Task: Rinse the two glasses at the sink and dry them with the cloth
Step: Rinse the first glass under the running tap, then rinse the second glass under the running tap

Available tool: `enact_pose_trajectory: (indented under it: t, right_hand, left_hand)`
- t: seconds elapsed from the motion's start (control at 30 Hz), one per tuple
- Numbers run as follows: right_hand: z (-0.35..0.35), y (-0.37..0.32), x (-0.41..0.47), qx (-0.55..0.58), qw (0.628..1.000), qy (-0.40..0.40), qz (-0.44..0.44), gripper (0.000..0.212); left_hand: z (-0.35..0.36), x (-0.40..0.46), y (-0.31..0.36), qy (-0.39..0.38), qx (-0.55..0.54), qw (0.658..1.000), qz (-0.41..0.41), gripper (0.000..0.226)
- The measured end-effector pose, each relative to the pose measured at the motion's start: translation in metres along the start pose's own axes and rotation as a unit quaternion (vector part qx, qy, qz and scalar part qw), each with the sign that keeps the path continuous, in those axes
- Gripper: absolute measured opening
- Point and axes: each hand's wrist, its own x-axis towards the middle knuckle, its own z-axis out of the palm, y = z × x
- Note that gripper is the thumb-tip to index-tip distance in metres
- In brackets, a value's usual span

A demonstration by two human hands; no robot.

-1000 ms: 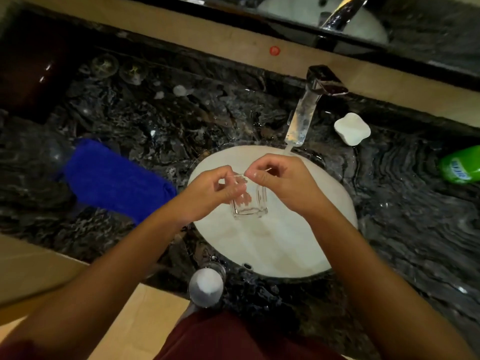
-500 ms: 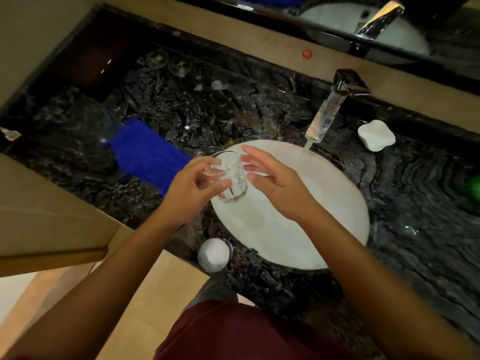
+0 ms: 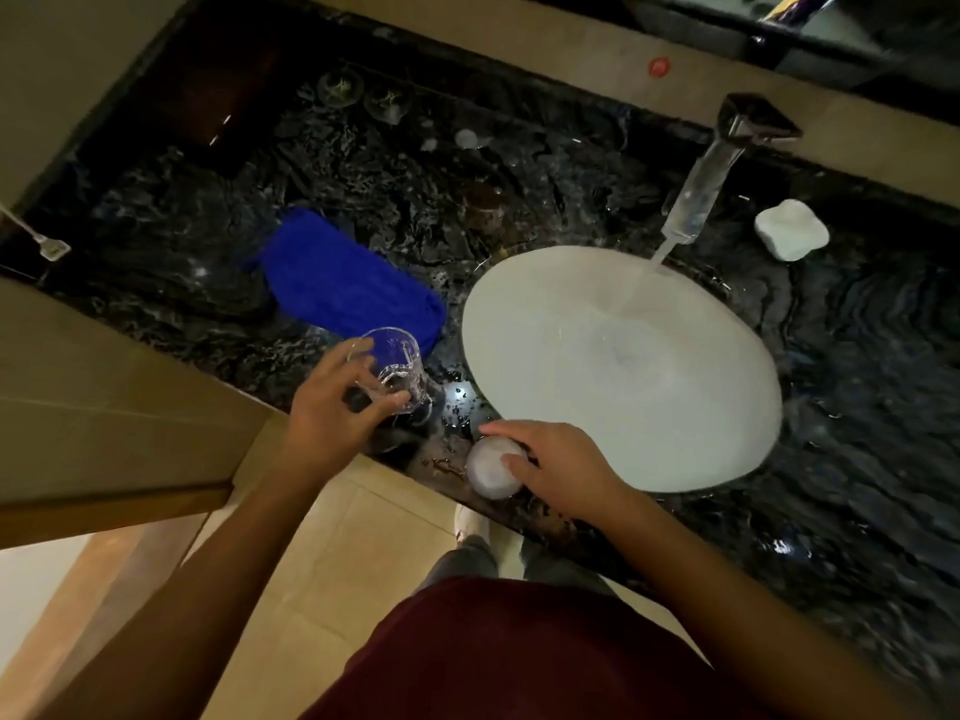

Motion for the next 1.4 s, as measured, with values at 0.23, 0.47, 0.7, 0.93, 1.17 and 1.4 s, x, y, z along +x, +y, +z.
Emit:
enact_pose_trajectory:
  t: [0.23, 0.47, 0.7, 0.93, 1.17, 1.4]
  right_hand:
    - [0.008, -0.008, 0.0, -0.007, 0.998, 0.063, 0.026, 0.043]
    - [0.01, -0.012, -0.001, -0.013, 0.997, 0.07, 0.043, 0.041]
    - [0.011, -0.014, 0.003, -0.033, 0.995, 0.062, 0.07, 0.034]
    - [0.011, -0.015, 0.002, -0.027, 0.994, 0.066, 0.08, 0.033]
    - [0.014, -0.015, -0.001, 0.009, 0.991, 0.108, 0.084, 0.028]
    - [-0.008, -0.02, -0.009, 0.235, 0.946, 0.178, 0.137, 0.025]
  left_hand:
    - [0.003, -0.027, -0.033, -0.055, 0.007, 0.998, -0.018, 0.021]
    - [0.016, -0.034, -0.05, -0.04, -0.015, 0.999, 0.005, 0.03]
    - [0.018, -0.035, -0.057, -0.046, 0.0, 0.999, 0.025, 0.024]
    - [0.013, -0.036, -0.054, -0.065, 0.034, 0.997, 0.016, 0.024]
    - [0.012, -0.038, -0.021, -0.035, 0.066, 0.988, 0.133, 0.066]
    - [0.064, -0.055, 0.033, -0.192, -0.009, 0.971, 0.145, 0.105]
